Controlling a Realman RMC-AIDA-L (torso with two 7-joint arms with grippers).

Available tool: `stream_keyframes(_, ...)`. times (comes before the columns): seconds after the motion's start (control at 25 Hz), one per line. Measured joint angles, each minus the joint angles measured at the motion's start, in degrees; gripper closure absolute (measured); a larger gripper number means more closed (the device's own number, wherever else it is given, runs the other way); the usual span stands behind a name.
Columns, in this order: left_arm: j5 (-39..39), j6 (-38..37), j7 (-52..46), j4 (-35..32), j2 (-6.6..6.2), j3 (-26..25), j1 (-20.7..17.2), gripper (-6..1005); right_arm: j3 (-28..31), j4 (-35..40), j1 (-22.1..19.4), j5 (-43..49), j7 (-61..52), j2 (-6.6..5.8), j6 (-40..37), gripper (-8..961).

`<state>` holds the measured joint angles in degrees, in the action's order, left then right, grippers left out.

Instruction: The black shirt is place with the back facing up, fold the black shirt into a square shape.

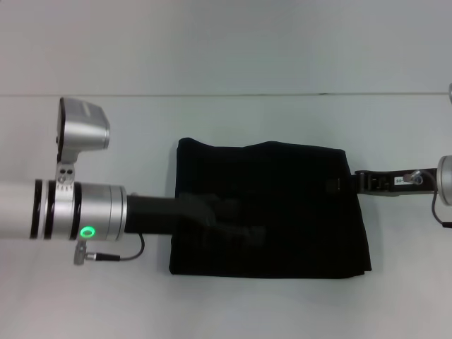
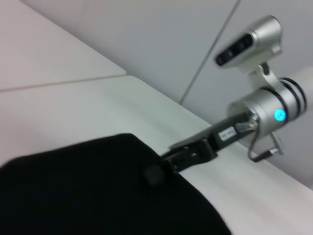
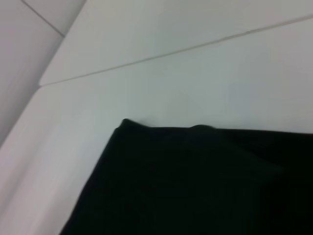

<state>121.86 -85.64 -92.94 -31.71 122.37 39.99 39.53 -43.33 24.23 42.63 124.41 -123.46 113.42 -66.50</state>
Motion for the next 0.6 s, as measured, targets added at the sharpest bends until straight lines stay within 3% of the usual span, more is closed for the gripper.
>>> stream_keyframes(0.16, -0.6, 6.3, -3.7, -0.3, -0.01, 0.0, 1.4, 44, 0.2, 0.4, -0.3, 0.0, -1.1, -1.07, -0.1, 765)
stream_keyframes(0.36, -0.8, 16.5, -11.5, -0.3, -0.05, -0.2, 3.5, 45, 0.6, 0.9, -1.1, 0.0, -2.9, -3.09, -3.8, 558)
stream_keyframes(0.6, -1.9, 27.2, -20.5, -0.2, -0.05, 0.2, 4.8, 45, 2.4, 2.0, -1.8, -0.4, -4.9, -4.5, -5.9, 294)
